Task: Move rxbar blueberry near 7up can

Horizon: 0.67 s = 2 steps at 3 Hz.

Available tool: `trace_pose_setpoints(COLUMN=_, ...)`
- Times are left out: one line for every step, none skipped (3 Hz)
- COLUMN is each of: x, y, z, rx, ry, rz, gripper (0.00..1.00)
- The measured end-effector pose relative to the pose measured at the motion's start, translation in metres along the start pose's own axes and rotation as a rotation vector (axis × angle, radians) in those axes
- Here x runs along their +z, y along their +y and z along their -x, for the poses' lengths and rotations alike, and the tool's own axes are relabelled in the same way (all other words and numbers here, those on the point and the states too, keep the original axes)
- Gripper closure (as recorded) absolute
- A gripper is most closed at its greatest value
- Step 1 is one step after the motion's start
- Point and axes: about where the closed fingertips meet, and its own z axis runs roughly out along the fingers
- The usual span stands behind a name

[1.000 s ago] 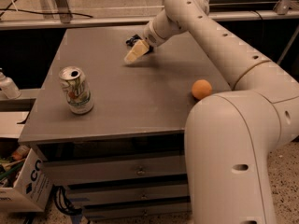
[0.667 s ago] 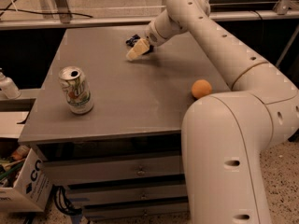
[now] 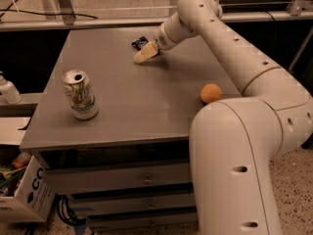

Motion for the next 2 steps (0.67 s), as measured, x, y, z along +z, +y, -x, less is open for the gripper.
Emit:
trace_pose_setpoints(x=-0.0028, y=-0.0003, z=0.0029, rx=0.0, ry=0.0, rz=0.0, gripper=0.87)
trace_pose_setpoints(x=-0.0037, y=-0.0004, z=0.0037, rx=0.0, ry=0.0, rz=0.0, gripper=1.0)
